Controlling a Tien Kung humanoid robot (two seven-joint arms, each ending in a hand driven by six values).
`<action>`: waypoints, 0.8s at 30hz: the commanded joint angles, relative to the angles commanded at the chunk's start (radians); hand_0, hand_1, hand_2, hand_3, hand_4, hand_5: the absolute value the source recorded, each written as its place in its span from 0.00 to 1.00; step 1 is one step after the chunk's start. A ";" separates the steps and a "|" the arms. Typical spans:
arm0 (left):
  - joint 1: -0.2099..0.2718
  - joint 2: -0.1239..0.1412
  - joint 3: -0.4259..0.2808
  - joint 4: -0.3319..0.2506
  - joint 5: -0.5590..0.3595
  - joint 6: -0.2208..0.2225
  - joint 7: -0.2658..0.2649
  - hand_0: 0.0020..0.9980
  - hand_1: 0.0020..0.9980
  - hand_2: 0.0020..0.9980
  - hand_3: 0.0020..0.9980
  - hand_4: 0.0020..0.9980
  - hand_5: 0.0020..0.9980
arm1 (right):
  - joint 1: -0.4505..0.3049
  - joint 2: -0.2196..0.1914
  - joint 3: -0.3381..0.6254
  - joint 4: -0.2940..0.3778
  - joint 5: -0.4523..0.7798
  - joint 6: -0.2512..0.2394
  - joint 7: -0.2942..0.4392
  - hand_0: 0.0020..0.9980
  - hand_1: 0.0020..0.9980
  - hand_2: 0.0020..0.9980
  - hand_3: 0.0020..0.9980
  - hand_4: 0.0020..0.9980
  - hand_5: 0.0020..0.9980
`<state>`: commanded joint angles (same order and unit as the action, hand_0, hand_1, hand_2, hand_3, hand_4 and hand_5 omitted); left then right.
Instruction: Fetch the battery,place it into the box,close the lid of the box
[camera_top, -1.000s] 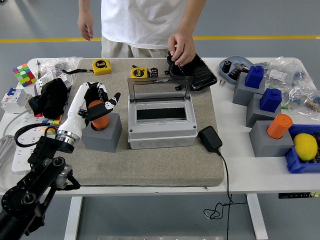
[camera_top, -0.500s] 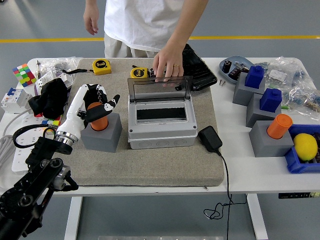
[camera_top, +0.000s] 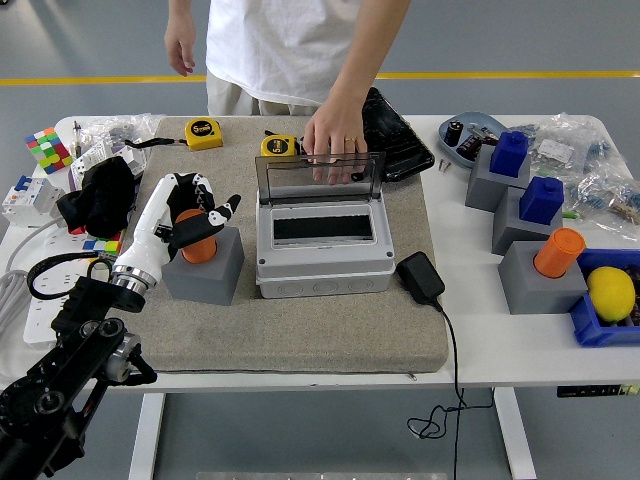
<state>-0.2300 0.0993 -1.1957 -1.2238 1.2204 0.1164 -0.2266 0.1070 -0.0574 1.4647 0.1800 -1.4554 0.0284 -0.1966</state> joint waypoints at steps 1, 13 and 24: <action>-0.001 0.000 0.001 0.001 -0.001 0.000 0.001 0.03 0.03 0.16 0.21 0.74 0.00 | 0.000 0.000 0.001 0.000 0.000 0.000 0.000 0.70 0.67 0.71 0.65 1.00 0.64; -0.005 -0.006 -0.006 0.010 -0.015 -0.021 0.012 0.31 0.37 0.43 0.52 1.00 0.05 | -0.006 0.001 0.019 0.000 -0.013 0.000 -0.001 0.70 0.67 0.70 0.65 1.00 0.64; -0.002 -0.008 -0.017 0.008 -0.022 -0.023 0.006 0.42 0.49 0.48 0.61 1.00 0.10 | -0.008 0.002 0.022 0.000 -0.012 -0.001 0.000 0.69 0.67 0.71 0.65 1.00 0.64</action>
<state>-0.2320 0.0912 -1.2128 -1.2161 1.1984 0.0935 -0.2205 0.0986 -0.0557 1.4868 0.1800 -1.4674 0.0274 -0.1967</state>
